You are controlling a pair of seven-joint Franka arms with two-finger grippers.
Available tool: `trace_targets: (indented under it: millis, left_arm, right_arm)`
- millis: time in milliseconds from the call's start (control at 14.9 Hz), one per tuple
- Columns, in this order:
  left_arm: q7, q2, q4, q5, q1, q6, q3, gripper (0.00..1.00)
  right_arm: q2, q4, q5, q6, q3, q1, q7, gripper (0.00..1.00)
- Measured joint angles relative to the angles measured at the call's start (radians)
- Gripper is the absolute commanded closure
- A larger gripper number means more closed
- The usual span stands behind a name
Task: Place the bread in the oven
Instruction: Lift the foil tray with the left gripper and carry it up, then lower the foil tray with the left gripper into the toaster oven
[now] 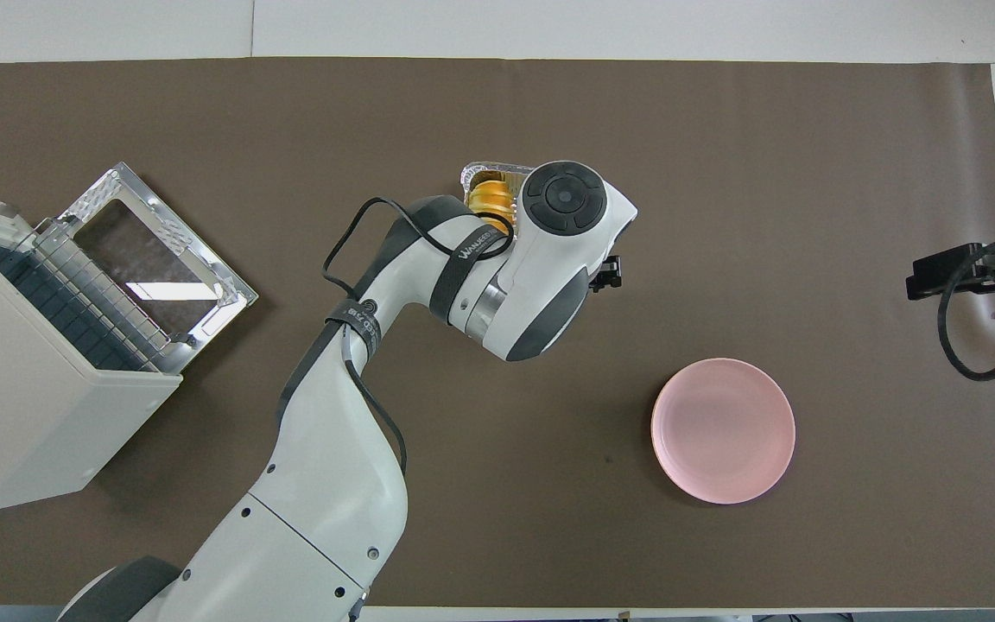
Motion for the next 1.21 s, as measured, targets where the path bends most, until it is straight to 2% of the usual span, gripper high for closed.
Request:
trace_targets:
  millis: [67,201,268,336,470,537,604,1074,1208]
  left_arm:
    - [-0.018,0.006,0.000,0.000,-0.002,0.003,0.000,0.09]
    - [-0.049,0.016,0.000,0.000,-0.006,0.008,-0.001,0.23]
    - [-0.058,0.018,0.000,0.000,-0.007,0.009,-0.001,0.24]
    - [-0.063,0.019,0.000,0.000,-0.006,0.009,0.000,0.32]
    - [-0.070,0.019,0.000,-0.004,-0.003,0.008,0.002,0.64]
    - [-0.071,0.019,0.000,-0.005,-0.002,0.005,0.004,0.91]
    - [-0.072,0.020,0.000,-0.006,-0.001,0.000,0.007,1.00]
    - [-0.078,0.016,0.012,-0.013,0.011,-0.082,0.016,1.00]
    - [-0.083,0.000,0.029,-0.037,0.025,-0.144,0.040,1.00]
  right_arm:
    - [0.000,0.000,0.000,0.000,0.000,0.000,0.000,0.00]
    - [0.000,0.000,0.000,0.000,0.000,0.000,0.000,0.00]
    - [0.000,0.000,0.000,0.000,0.000,0.000,0.000,0.00]
    - [0.000,0.000,0.000,0.000,0.000,0.000,0.000,0.00]
    - [0.000,0.000,0.000,0.000,0.000,0.000,0.000,0.00]
    - [0.000,0.000,0.000,0.000,0.000,0.000,0.000,0.00]
    - [0.000,0.000,0.000,0.000,0.000,0.000,0.000,0.00]
    - [0.000,0.000,0.000,0.000,0.000,0.000,0.000,0.00]
    - [0.000,0.000,0.000,0.000,0.000,0.000,0.000,0.00]
